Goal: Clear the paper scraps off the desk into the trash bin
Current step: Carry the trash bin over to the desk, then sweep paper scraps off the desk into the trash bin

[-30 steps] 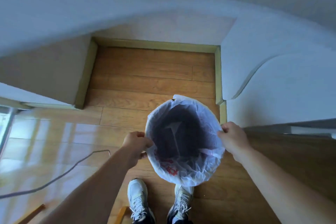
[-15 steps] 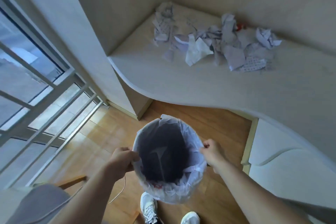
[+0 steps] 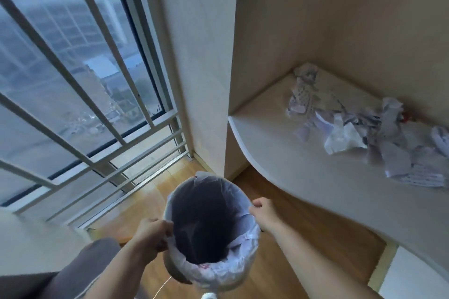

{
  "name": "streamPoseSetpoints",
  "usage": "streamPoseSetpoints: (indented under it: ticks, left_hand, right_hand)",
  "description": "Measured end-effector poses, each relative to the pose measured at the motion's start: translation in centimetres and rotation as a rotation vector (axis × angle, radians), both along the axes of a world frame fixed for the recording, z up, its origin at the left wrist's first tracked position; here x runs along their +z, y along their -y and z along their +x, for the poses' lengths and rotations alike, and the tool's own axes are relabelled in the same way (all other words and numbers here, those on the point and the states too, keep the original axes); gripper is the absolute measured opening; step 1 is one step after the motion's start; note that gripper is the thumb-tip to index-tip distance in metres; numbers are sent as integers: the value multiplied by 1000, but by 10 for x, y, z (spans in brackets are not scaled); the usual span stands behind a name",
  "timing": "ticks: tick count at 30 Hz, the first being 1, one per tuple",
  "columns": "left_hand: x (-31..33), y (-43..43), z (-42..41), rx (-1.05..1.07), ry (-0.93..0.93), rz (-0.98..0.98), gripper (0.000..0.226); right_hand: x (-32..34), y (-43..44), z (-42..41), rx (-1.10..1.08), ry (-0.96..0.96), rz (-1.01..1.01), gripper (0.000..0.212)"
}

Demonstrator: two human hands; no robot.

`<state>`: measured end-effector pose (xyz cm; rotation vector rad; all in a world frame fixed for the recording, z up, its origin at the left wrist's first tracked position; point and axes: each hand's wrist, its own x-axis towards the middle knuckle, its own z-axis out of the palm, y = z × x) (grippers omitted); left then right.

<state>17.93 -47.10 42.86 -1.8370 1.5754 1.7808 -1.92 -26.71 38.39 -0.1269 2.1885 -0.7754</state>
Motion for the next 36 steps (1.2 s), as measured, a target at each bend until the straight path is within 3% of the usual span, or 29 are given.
streamPoseSetpoints:
  ticks: [2,5,7,11,13,18,20,23,28,36]
  left_hand:
    - [1,5,-10,20,-4,-6,10]
    - [-3,7,-34,57,15,-26,11]
    - [-5,6,-56,89,40,-33,12]
    - [-8,3,-101,190,73,-58,11]
    - [-11,5,-117,215,64,-66,10]
    - [-13,5,-135,184,103,-97,9]
    - [-8,-1,-138,178,120,-135,11]
    - [-1,-8,-140,195,115,-164,14]
    - [9,-14,-139,221,102,-149,17]
    - [26,-29,-136,195,61,-125,18]
  right_hand:
    - [22,4,-14,194,-99,28,43]
    - [67,2,-54,393,-409,-25,39]
    - [93,-1,-101,439,-601,-45,37]
    - [123,5,-230,405,-772,4,54]
    - [130,14,-291,353,-793,47,71]
    - [120,44,-385,436,-598,74,104]
    - [105,55,-389,520,-504,143,107]
    - [81,62,-366,638,-532,173,90]
    - [65,51,-299,704,-652,-18,61]
    - [46,77,-195,783,-724,-132,53]
